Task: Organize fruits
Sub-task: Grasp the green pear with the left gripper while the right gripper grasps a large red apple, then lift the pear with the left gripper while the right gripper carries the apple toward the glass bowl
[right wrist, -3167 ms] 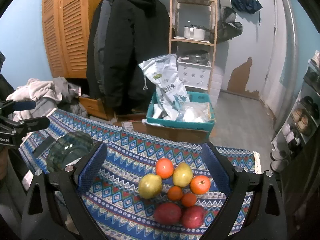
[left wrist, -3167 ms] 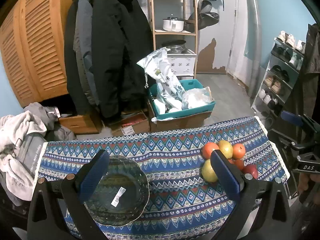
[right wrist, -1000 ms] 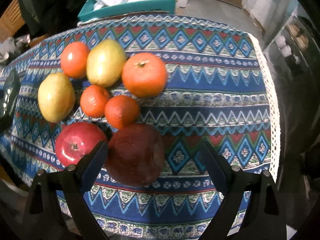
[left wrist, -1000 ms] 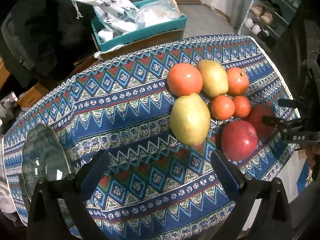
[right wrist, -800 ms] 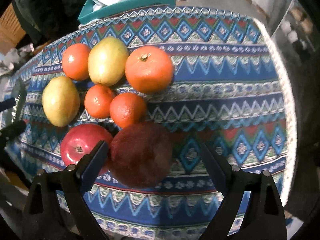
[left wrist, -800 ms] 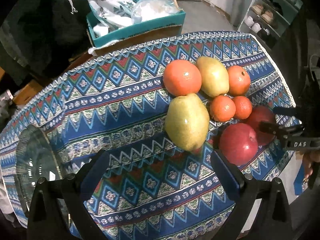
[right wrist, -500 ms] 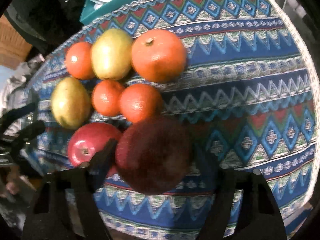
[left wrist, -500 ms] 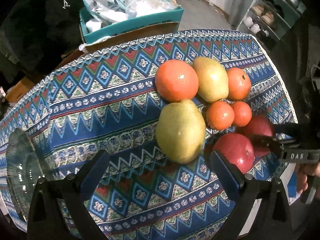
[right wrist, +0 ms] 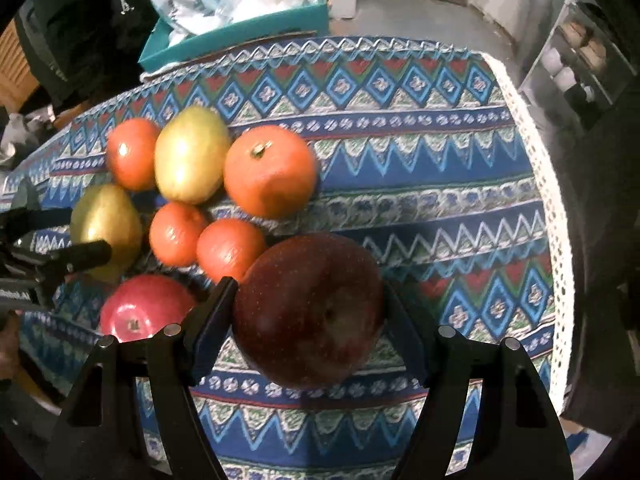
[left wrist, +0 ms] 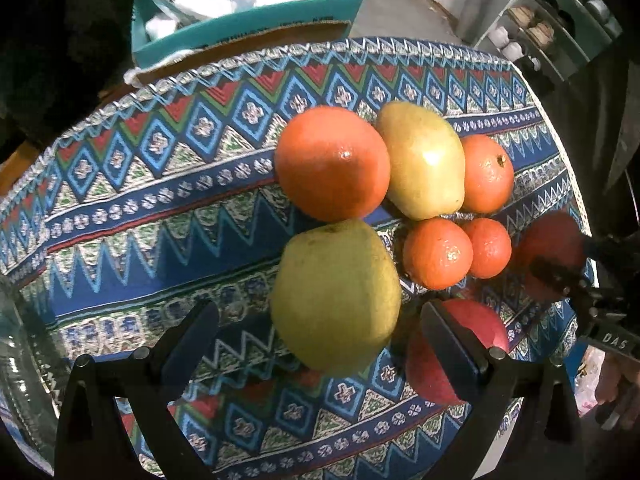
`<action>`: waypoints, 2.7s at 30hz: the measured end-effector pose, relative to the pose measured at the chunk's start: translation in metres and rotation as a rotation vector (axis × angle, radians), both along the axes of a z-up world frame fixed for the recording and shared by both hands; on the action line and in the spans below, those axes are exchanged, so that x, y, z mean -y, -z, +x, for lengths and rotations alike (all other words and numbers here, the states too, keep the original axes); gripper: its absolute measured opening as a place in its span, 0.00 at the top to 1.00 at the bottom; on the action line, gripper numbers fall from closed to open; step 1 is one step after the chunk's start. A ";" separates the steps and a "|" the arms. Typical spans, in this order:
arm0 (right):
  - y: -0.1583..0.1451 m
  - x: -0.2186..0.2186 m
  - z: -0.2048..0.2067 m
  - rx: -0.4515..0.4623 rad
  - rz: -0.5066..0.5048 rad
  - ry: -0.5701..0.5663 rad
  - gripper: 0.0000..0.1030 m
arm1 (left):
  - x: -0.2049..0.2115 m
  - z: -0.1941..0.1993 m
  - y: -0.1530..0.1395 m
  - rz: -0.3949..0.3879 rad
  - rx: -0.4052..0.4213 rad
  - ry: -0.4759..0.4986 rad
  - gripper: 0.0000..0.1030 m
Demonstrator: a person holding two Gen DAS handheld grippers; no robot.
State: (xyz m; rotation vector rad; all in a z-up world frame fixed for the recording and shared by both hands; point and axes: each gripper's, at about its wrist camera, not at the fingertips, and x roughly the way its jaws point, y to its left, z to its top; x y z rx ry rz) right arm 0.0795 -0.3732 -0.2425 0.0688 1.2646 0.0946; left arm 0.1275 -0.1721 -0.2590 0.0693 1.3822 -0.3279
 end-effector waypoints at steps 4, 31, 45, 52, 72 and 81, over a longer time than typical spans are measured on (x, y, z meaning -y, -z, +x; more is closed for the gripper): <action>-0.001 0.004 0.001 0.010 -0.008 0.006 0.29 | 0.003 0.003 0.010 -0.007 -0.018 0.008 0.15; -0.060 -0.032 -0.003 0.188 -0.008 -0.063 0.29 | -0.016 -0.034 -0.039 -0.066 0.100 0.046 0.34; -0.119 -0.072 -0.018 0.319 0.046 -0.148 0.29 | -0.043 -0.062 -0.103 -0.098 0.238 0.029 0.34; -0.144 -0.095 -0.026 0.369 0.078 -0.197 0.29 | -0.058 -0.076 -0.129 -0.100 0.305 0.027 0.34; -0.183 -0.179 -0.019 0.419 0.170 -0.337 0.29 | -0.128 -0.097 -0.164 -0.117 0.395 -0.059 0.34; -0.181 -0.229 -0.008 0.394 0.207 -0.407 0.29 | -0.173 -0.104 -0.168 -0.107 0.409 -0.142 0.34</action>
